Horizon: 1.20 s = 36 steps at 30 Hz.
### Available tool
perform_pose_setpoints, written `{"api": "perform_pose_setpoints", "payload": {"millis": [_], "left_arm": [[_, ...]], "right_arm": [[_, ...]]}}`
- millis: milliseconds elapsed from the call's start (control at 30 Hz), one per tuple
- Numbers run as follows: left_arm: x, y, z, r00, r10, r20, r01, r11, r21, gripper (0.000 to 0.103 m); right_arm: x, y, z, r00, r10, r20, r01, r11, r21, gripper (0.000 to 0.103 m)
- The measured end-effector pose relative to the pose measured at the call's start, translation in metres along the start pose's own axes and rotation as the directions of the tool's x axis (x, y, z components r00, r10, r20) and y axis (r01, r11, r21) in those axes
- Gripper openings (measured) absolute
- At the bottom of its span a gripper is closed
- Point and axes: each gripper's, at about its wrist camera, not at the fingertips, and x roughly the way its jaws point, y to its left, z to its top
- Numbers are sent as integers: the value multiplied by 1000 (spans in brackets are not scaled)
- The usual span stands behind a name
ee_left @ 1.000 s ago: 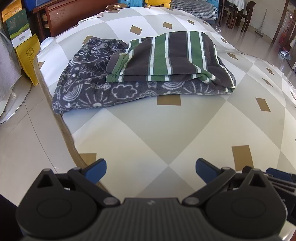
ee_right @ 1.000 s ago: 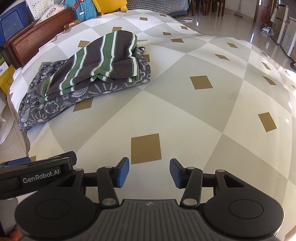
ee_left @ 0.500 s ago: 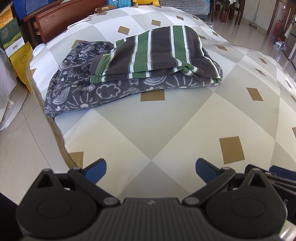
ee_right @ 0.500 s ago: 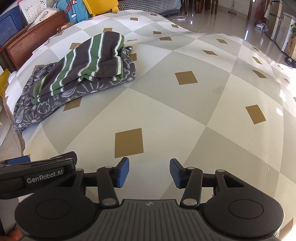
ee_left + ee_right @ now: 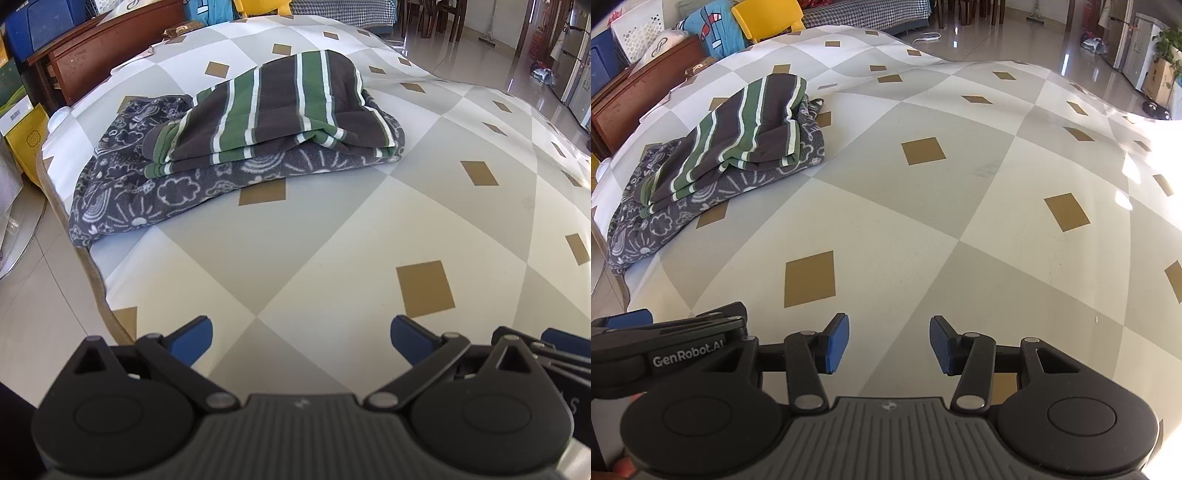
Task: Fold clothes
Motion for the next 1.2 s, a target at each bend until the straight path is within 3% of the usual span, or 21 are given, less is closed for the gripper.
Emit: {"api": "perform_pose_setpoints", "payload": {"millis": [667, 1200], "left_arm": [[-3, -42, -5, 999, -49, -3, 49, 996, 74, 103], [-6, -120, -22, 995, -96, -28, 100, 964, 247, 103]], "right_arm": [[-9, -39, -11, 999, -53, -5, 53, 996, 68, 48], [-23, -106, -22, 990, -138, -9, 138, 980, 145, 48]]}}
